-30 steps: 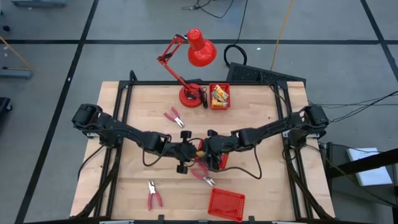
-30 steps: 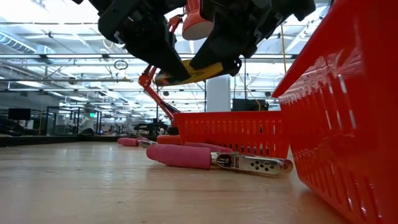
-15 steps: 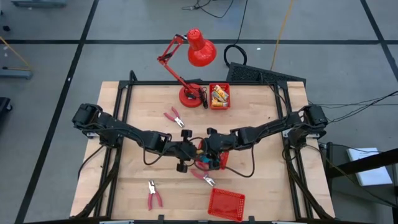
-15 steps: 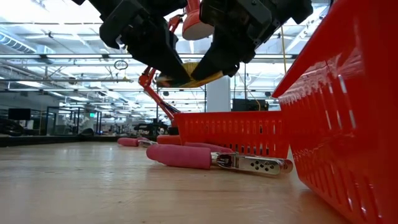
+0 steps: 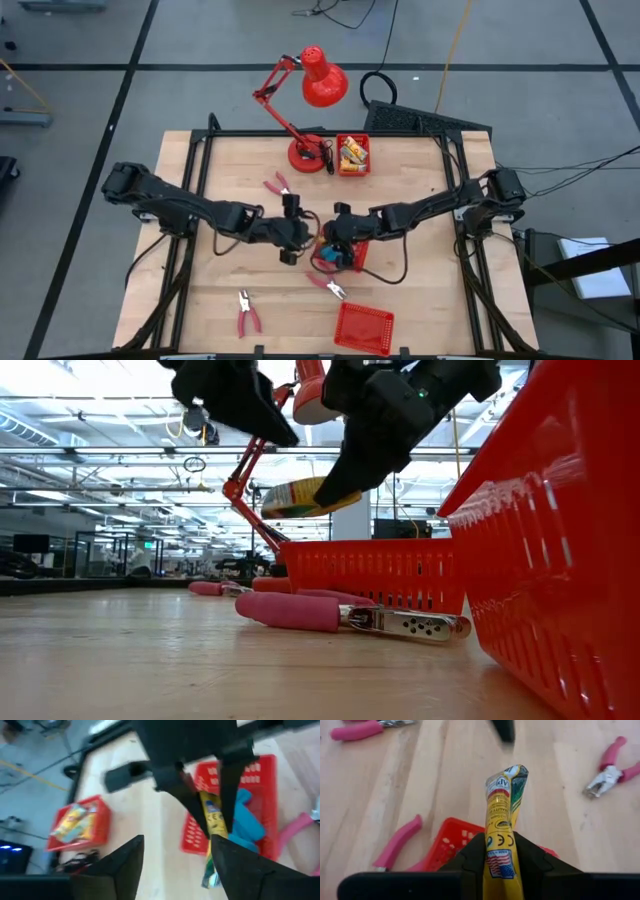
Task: Pick & Place School Supplies
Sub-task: Put the yellow crayon pack into the top red basket
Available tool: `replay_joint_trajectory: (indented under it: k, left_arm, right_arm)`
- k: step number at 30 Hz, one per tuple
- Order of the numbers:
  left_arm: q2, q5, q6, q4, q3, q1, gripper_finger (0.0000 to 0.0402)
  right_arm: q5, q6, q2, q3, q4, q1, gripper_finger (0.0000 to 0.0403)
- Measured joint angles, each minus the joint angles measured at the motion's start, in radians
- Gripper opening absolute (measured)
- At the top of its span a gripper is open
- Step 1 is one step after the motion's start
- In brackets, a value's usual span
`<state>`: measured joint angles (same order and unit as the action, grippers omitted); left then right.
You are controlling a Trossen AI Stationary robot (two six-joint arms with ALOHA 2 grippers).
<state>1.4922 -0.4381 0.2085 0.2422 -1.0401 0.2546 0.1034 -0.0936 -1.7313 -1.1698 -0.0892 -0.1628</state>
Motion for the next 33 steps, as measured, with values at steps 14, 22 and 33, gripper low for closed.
replay_joint_trajectory:
  k: [14,22,33]
  left_arm:
    - [-0.102,0.004,-0.036,-0.15,0.18,-0.028,0.0212]
    - [-0.122,0.027,-0.052,-0.236,0.261,-0.047,0.0209]
    - [-0.167,0.029,-0.048,-0.246,0.275,-0.081,0.0209]
  right_arm:
    - [0.235,0.096,0.002,0.0,-0.079,0.216,0.0062]
    - [0.264,0.165,0.009,0.0,-0.094,0.43,0.0062]
    - [0.087,0.17,0.01,0.0,-0.132,0.688,0.0062]
